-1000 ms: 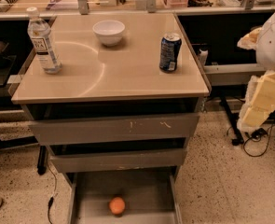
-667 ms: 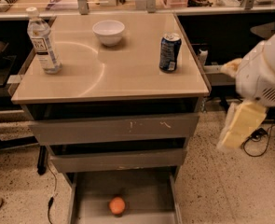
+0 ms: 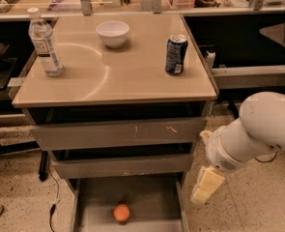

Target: Pick orange from bottom drawer and place on counter

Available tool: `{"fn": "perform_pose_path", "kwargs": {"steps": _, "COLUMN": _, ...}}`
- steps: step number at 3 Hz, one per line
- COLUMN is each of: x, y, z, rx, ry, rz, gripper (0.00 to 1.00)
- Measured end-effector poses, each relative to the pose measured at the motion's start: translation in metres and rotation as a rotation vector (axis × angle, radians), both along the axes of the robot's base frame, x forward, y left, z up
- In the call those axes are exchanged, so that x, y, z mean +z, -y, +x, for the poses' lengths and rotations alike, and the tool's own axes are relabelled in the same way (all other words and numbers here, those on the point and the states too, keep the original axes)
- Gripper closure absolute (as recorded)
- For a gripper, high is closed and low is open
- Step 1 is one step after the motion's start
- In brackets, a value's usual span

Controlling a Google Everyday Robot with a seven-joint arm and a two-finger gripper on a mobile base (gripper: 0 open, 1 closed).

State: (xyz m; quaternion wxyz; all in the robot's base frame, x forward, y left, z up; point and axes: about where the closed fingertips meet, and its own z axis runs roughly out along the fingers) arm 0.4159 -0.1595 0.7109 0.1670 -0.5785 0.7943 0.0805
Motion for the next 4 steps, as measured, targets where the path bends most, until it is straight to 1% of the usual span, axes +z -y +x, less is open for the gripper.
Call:
{"fn": "perform_pose_path", "kwargs": {"steps": 1, "x": 0.000, "y": 0.000, "z": 0.000, "rx": 0.001, "ry": 0.000, "rz": 0.000, "gripper": 0.00}}
{"fn": "perform_pose_path", "kwargs": {"steps": 2, "x": -0.032, "y": -0.013, "z": -0.010, "rx": 0.005, "ry": -0.058, "rz": 0.082, "gripper": 0.00}}
{"fn": "perform_pose_path", "kwargs": {"steps": 3, "x": -0.104, "y": -0.049, "z": -0.035, "rx": -0.048, "ry": -0.168, "rz": 0.264, "gripper": 0.00}}
{"fn": "perform_pose_path", "kwargs": {"steps": 4, "x": -0.177, "y": -0.085, "z": -0.040, "rx": -0.087, "ry": -0.213, "rz": 0.389, "gripper": 0.00}}
